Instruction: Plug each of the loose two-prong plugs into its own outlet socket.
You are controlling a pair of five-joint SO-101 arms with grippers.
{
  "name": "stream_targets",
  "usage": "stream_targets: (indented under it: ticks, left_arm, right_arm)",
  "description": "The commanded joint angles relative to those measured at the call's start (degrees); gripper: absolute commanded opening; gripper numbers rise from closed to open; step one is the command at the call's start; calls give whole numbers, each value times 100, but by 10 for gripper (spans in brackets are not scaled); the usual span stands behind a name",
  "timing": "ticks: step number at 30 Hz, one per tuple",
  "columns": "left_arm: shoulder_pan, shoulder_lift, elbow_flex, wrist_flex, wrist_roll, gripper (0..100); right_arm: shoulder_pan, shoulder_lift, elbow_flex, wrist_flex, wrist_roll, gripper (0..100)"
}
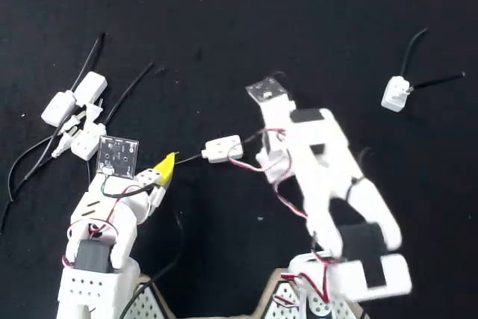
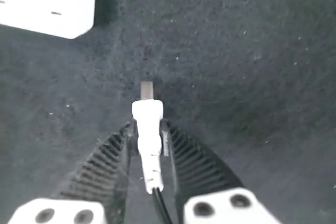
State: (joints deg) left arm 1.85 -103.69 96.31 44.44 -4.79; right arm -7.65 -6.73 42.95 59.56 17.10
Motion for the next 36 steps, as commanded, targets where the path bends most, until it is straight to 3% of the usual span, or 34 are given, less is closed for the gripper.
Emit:
stream_targets:
  ticks: [1, 5, 11, 15, 19, 24, 30, 36]
  left_arm:
    - [4, -70, 66, -35, -53, 253]
    - [4, -70, 66, -35, -53, 253]
    - [4, -70, 75, -35, -53, 253]
    - [4, -70, 75, -35, -53, 253]
    - [4, -70, 75, -35, -53, 253]
    - [4, -70, 66, -35, -53, 253]
    - [4, -70, 48, -35, -53, 253]
    - [-4, -70, 22, -35, -18, 253]
  right_arm:
    - [246, -40, 347, -519, 422, 12]
    - [255, -84, 734, -501, 826, 21]
    - [264, -391, 1174, -501, 1213, 117]
    - [264, -769, 1191, -501, 1213, 110]
    - [264, -1226, 1200, -510, 1143, 5]
    - [193, -2026, 1138, -211, 844, 11]
    - [-1178, -2905, 1200, -114, 44, 11]
    - [-3218, -2554, 1270, -1345, -1160, 11]
